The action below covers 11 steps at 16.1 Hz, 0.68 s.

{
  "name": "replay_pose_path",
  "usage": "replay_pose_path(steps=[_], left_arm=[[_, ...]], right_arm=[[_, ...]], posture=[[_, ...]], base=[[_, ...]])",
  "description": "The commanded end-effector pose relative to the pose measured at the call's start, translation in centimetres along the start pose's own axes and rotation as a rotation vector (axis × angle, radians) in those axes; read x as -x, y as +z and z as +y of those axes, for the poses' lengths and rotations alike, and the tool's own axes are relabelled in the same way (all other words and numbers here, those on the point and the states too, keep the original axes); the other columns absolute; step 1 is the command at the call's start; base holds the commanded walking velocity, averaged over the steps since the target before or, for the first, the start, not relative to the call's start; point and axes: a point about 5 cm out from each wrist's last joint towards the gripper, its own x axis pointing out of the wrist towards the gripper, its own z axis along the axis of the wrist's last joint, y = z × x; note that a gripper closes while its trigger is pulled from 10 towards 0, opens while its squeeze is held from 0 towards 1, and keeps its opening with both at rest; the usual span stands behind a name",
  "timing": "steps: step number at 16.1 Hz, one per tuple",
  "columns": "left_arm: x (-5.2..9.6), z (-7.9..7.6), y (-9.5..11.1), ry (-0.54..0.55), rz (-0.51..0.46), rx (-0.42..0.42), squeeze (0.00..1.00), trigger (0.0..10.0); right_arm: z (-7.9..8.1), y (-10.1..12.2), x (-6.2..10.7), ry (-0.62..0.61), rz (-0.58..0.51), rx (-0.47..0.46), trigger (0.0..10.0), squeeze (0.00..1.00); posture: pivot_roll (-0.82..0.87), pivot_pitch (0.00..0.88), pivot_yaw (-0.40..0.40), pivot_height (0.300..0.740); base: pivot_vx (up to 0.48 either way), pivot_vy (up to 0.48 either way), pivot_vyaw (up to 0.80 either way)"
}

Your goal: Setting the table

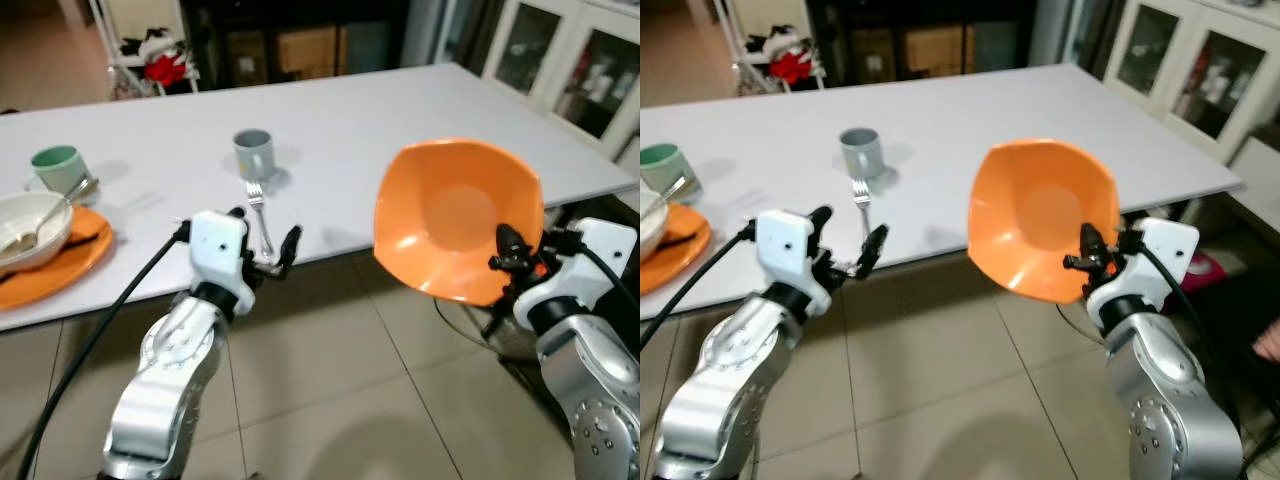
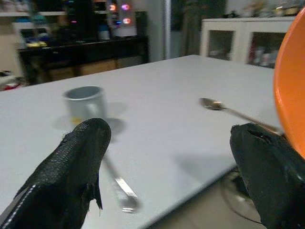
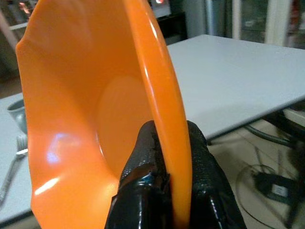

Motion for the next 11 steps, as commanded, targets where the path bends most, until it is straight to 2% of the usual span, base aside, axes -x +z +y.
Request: replay_pose_path(steps=[1, 5, 11], left_arm=[[0.37, 0.83, 0.15, 0.039, -0.001, -0.015, 0.00, 10.0], [0.74, 1.18, 0.17, 0.053, 0.003, -0.026, 0.00, 10.0], [0.47, 1.05, 0.22, 0.037, 0.003, -0.030, 0.00, 10.0]], right_arm=[[1.31, 0.20, -0.22, 0.069, -0.007, -0.016, 10.0, 0.00], [1.63, 0.05, -0.52, 0.089, 0.002, -0.026, 10.0, 0.00], [1.71, 0.16, -0.65, 0.085, -0.008, -0.039, 10.0, 0.00]], posture=[[0.08, 0.000, -0.001, 0.740], [0.09, 0.000, -0.002, 0.740], [0.08, 0.000, 0.013, 0.740]], base=[[0.341, 0.000, 0.00], [0.339, 0.000, 0.00], [0.341, 0.000, 0.00]])
